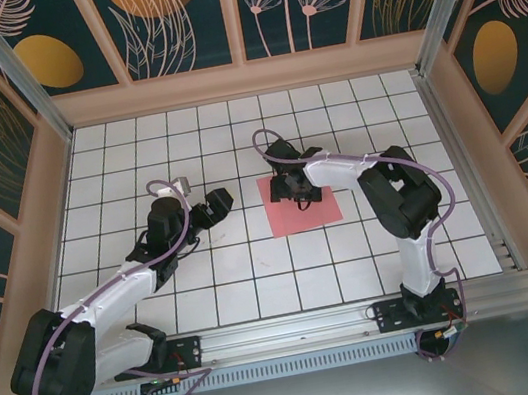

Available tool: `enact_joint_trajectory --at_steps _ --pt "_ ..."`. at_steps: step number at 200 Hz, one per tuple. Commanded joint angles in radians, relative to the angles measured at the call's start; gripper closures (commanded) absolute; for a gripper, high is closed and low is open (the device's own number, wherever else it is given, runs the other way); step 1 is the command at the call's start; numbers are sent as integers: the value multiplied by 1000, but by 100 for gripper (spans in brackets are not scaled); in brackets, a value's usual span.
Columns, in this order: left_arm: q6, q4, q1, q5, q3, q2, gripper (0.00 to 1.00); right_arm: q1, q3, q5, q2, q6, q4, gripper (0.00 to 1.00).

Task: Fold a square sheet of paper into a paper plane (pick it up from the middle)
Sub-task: Fold the square sheet of paper in half at the center of the table.

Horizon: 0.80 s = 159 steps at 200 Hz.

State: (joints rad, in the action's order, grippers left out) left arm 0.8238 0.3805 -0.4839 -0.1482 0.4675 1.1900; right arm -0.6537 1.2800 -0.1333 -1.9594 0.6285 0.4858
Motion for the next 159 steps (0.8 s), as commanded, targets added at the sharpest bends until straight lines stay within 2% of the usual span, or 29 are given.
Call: enact_joint_trajectory --at_steps 1,32,64,118,159 --pt "-14 -15 -2 2 14 5 1 2 -36 36 -51 -34 -1 15" --pt "-15 -20 -2 -1 21 9 1 0 -55 61 -45 -138 -21 16" --pt "-15 -18 -2 -1 25 17 1 2 -56 12 -29 -203 1 16" --pt "-10 -10 -3 -1 22 23 1 17 54 24 28 -133 56 15" --pt "-18 -23 -2 -7 22 13 1 41 83 -8 5 -233 74 14"
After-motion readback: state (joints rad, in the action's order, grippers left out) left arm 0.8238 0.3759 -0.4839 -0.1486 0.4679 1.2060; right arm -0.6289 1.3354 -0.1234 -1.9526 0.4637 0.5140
